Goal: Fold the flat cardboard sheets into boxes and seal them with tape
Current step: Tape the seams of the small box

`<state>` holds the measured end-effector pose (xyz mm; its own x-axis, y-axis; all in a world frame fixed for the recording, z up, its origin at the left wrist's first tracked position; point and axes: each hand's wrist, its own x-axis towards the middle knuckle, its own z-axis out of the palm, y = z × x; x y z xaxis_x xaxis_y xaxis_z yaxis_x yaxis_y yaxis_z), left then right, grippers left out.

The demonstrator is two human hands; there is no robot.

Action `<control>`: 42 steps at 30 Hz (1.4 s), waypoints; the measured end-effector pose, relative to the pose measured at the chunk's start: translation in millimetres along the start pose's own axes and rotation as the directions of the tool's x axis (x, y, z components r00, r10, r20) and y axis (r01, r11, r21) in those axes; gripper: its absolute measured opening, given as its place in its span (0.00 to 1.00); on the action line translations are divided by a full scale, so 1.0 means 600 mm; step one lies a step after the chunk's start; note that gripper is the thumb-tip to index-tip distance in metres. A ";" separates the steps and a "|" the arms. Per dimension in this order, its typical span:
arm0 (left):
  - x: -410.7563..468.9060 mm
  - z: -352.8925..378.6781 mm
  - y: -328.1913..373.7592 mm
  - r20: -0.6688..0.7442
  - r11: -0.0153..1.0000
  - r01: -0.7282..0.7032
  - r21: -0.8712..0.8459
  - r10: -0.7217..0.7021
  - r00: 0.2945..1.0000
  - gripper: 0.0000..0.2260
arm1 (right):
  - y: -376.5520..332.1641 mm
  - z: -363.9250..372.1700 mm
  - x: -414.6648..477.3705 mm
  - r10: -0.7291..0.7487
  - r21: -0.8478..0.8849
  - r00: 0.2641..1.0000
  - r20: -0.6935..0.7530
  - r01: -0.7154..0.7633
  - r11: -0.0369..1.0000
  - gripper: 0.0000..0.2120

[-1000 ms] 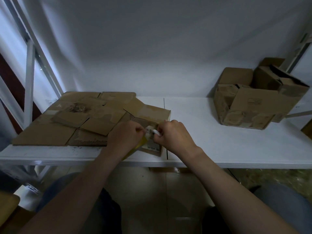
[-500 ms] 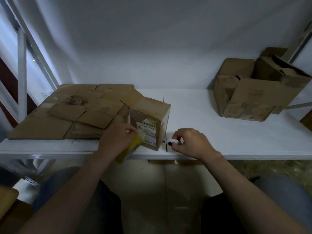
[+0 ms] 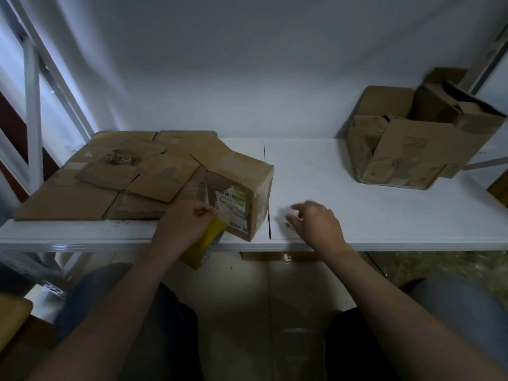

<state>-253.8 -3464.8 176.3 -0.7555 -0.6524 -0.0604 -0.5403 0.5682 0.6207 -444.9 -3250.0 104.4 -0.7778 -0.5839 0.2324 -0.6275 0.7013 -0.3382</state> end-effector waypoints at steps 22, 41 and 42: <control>0.013 -0.031 -0.041 -0.014 1.000 0.009 -0.002 -0.009 1.000 0.12 | -0.171 0.005 0.061 -0.184 0.284 0.971 -0.152 0.221 0.933 0.37; -0.032 -0.041 -0.020 -0.030 0.941 0.020 -0.338 -0.032 0.999 0.09 | -0.172 -0.054 0.080 -0.118 0.143 0.993 0.025 0.113 0.983 0.44; -0.035 -0.041 -0.019 -0.030 0.932 0.022 -0.361 -0.035 0.999 0.10 | -0.170 -0.059 0.073 -0.117 0.190 0.993 -0.012 0.117 0.975 0.43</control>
<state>-222.7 -3469.8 189.9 -0.7245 -0.6868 -0.0583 -0.3866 0.3348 0.8593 -416.1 -3332.6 181.3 -0.6993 -0.6571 0.2813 -0.6963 0.5372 -0.4760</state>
